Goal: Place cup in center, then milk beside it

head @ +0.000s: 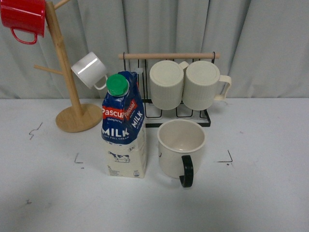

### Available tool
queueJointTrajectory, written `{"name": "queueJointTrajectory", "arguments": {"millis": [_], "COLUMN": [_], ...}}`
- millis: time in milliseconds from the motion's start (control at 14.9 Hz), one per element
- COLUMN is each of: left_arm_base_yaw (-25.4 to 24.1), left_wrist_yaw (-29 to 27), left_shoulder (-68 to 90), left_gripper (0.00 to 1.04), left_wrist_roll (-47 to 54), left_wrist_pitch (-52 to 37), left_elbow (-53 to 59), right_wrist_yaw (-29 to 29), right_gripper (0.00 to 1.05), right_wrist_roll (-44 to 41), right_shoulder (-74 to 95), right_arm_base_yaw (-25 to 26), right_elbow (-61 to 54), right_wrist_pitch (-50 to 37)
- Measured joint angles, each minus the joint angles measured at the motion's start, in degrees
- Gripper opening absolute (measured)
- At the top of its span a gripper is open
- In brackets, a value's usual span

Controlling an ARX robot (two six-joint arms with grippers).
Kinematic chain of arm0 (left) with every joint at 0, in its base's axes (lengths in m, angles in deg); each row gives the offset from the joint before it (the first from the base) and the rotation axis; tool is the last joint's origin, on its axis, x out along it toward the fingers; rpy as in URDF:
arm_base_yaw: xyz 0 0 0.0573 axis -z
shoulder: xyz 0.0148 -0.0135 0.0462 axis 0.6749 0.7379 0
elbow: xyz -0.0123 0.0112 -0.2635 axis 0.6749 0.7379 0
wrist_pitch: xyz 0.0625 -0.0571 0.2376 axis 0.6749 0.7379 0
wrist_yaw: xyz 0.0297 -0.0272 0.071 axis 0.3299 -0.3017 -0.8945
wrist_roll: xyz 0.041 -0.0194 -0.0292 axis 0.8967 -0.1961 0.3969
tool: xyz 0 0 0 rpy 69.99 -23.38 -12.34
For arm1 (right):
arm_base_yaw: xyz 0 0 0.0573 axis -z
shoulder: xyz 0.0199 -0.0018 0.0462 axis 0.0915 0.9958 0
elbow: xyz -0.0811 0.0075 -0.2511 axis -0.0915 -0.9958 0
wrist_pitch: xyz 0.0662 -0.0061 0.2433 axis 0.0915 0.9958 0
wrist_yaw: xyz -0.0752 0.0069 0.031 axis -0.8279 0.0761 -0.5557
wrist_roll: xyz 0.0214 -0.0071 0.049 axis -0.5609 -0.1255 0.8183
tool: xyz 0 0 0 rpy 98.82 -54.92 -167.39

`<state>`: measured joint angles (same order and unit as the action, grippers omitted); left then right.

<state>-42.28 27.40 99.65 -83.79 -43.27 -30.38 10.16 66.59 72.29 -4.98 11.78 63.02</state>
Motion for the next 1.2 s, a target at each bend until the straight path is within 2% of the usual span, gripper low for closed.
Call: {"name": "queueJointTrajectory", "arguments": {"millis": [268, 335, 401, 468, 803, 870, 1070, 1204], "left_arm_base_yaw": [-0.02, 0.00, -0.04, -0.04, -0.04, -0.04, -0.04, -0.04], "left_wrist_yaw": [0.00, 0.22, -0.04, 0.00, 0.00, 0.00, -0.02, 0.00], "left_shoulder": [-3.13, -9.40, -12.76, -12.79, -12.79, -12.79, -12.79, -12.79], "left_gripper": [0.02, 0.02, 0.02, 0.27, 0.87, 0.93, 1.00, 0.99], "left_wrist_roll": [0.00, 0.02, 0.02, 0.00, 0.02, 0.00, 0.04, 0.07], "left_wrist_pitch": [3.06, 12.55, 13.62, 13.40, 13.40, 13.40, 13.40, 13.40], "left_elbow": [0.00, -0.04, -0.02, -0.02, -0.02, -0.02, -0.02, -0.02], "right_wrist_yaw": [0.00, 0.00, 0.00, 0.00, 0.00, 0.00, 0.00, 0.00], "right_gripper": [0.98, 0.98, 0.98, 0.98, 0.98, 0.98, 0.98, 0.98], "right_wrist_roll": [0.00, 0.00, -0.02, -0.02, -0.02, -0.02, 0.00, -0.02], "right_shoulder": [0.00, 0.00, 0.00, 0.00, 0.00, 0.00, 0.00, 0.00], "right_arm_base_yaw": [0.00, 0.00, 0.00, 0.00, 0.00, 0.00, 0.00, 0.00], "right_elbow": [0.00, 0.00, 0.00, 0.00, 0.00, 0.00, 0.00, 0.00], "right_wrist_pitch": [0.00, 0.00, 0.00, -0.02, 0.00, -0.02, -0.02, 0.00]}}
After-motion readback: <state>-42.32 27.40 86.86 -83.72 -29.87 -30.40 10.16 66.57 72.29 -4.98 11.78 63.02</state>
